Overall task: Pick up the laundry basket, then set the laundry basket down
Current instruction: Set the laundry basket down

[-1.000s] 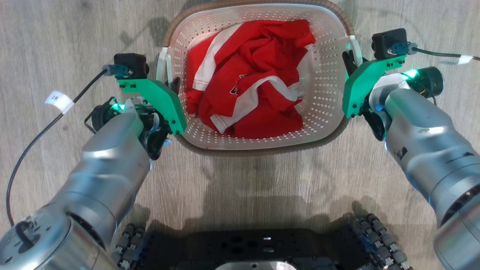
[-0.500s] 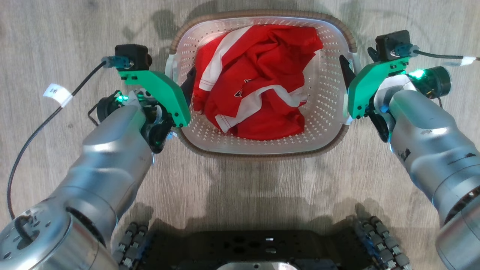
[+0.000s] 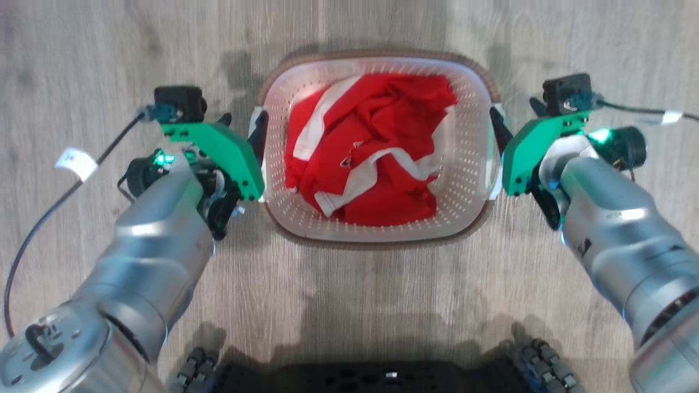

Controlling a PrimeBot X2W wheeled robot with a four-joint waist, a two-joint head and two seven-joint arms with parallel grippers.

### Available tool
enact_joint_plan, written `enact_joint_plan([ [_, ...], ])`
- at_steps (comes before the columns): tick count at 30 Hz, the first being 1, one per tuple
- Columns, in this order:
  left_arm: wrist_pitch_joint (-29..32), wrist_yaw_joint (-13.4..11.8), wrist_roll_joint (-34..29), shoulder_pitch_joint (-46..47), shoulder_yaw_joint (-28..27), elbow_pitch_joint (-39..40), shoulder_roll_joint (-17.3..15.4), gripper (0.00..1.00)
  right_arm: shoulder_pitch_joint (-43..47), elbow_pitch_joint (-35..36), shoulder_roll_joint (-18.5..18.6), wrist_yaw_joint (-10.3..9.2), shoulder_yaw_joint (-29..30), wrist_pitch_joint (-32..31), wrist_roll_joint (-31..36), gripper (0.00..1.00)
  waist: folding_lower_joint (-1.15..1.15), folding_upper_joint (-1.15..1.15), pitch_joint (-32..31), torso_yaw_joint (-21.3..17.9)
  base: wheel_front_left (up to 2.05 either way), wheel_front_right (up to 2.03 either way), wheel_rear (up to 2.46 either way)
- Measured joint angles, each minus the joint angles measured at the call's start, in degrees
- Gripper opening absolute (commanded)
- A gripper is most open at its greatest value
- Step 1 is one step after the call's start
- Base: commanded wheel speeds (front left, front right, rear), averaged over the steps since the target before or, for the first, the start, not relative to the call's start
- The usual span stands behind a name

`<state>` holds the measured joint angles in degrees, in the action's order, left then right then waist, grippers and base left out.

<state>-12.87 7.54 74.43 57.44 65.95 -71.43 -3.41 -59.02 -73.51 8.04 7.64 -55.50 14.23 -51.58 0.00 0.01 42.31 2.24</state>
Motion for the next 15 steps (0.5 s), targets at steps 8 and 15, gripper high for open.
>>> enact_joint_plan([
  [8,-1.36,-1.21,-3.99,-2.62,-3.39,0.15,-1.09,1.0,4.81,5.09,1.45,0.0,7.03,0.0,3.09,1.0,0.0,0.0,-7.06,-0.56,0.0,0.0,0.0],
  [15,-1.42,-6.12,-15.5,-7.18,-14.28,9.93,-4.35,1.0,12.03,11.56,2.46,0.0,17.66,0.0,11.03,1.0,0.0,0.0,-12.54,-0.92,0.0,0.0,0.0],
])
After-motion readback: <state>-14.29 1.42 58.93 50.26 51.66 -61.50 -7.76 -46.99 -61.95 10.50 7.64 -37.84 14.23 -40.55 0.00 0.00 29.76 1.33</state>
